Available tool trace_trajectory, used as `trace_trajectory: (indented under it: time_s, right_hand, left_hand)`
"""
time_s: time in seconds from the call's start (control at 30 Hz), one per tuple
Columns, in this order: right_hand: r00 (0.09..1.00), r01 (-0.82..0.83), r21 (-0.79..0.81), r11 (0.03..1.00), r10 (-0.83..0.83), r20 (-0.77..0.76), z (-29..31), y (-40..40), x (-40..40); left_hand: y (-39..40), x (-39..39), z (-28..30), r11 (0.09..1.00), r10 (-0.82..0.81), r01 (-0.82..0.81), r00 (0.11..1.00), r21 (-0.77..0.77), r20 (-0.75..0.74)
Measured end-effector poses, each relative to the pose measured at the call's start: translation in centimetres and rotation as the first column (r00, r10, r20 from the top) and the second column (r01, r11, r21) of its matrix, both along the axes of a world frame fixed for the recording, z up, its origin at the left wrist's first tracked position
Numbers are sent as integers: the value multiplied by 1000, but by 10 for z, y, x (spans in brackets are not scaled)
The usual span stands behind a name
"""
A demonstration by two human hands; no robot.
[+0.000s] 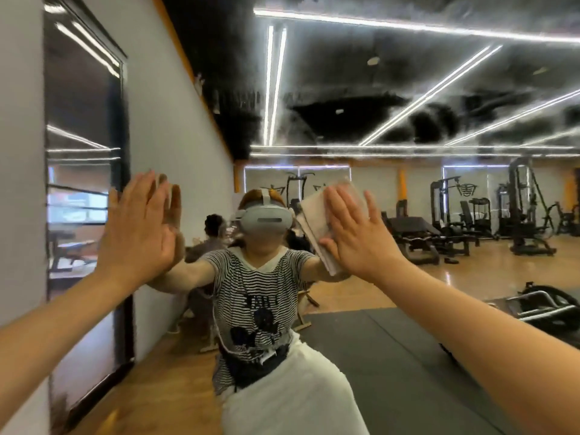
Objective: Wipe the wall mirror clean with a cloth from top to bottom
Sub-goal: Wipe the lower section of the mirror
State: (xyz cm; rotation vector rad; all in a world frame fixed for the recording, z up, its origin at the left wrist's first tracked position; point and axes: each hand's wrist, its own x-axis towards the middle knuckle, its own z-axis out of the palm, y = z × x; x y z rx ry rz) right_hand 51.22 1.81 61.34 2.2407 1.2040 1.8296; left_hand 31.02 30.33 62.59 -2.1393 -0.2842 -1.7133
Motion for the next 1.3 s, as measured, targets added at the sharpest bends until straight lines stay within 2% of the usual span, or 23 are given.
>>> trace_trajectory:
  time_s: [0.13, 0.23, 0.47, 0.67, 0.87, 1.0, 1.13, 1.2, 1.3]
  right_hand:
    - [989, -139, 78, 987, 134, 56, -8, 8, 19]
    - [971, -231, 117, 966, 222, 84, -10, 11, 21]
    - [929, -367, 130, 921, 356, 101, -13, 15, 26]
    - [923, -383, 115, 916, 383, 26, -15, 16, 26]
    - [926, -378, 87, 922, 374, 55, -14, 14, 26]
    - [938, -342, -48, 938, 344, 36, -5, 8, 27]
    - [944, -270, -236, 934, 305, 127, 18, 8, 27]
    - [941, -274, -223, 936, 309, 141, 21, 6, 28]
    - [931, -336, -71, 939, 343, 124, 20, -5, 40]
  left_hand:
    - [-73, 54, -15, 997, -69, 68, 997, 45, 32]
    - [-113, 99, -29, 996, -79, 81, 996, -39, 43]
    - [-120, 111, -34, 998, -17, 23, 994, -53, 105]
    - [-121, 111, -36, 996, 45, -39, 997, -75, 69]
    - [-126, 111, -34, 989, 102, -97, 994, -111, 40]
    - [-131, 109, -32, 985, 114, -112, 993, -131, 11]
    - [-131, 108, -33, 984, 95, -90, 995, -151, 25]
    - [-131, 109, -34, 986, 76, -69, 996, -152, 40]
    - [-131, 110, -34, 987, 85, -77, 995, -141, 45]
